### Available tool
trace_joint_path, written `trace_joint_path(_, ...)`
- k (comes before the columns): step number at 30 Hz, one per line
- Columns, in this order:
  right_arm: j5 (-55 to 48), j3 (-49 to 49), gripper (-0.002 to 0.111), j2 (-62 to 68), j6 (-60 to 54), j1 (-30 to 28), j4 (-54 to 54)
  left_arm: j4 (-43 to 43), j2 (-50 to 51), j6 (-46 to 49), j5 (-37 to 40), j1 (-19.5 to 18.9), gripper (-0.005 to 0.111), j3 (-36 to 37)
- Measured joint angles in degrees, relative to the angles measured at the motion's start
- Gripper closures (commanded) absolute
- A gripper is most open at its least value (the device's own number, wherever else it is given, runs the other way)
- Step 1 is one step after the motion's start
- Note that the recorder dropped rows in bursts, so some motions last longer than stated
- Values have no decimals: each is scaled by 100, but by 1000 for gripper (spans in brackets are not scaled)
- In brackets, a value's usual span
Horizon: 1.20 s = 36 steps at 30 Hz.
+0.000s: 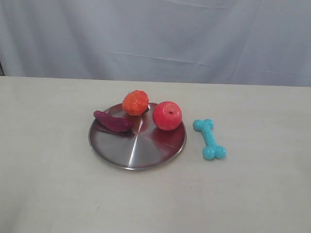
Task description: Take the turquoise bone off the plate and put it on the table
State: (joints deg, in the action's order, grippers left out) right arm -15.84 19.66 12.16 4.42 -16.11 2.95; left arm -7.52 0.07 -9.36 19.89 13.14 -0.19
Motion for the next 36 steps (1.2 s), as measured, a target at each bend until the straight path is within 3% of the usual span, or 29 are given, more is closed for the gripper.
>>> trace_joint_path(21, 289, -1885, 109, -1183, -60, -9, -295, 0, 0, 0, 0, 0, 107, 0)
trace_joint_path(36, -45, -1950, 109, -1183, -501, -9, -295, 0, 0, 0, 0, 0, 107, 0)
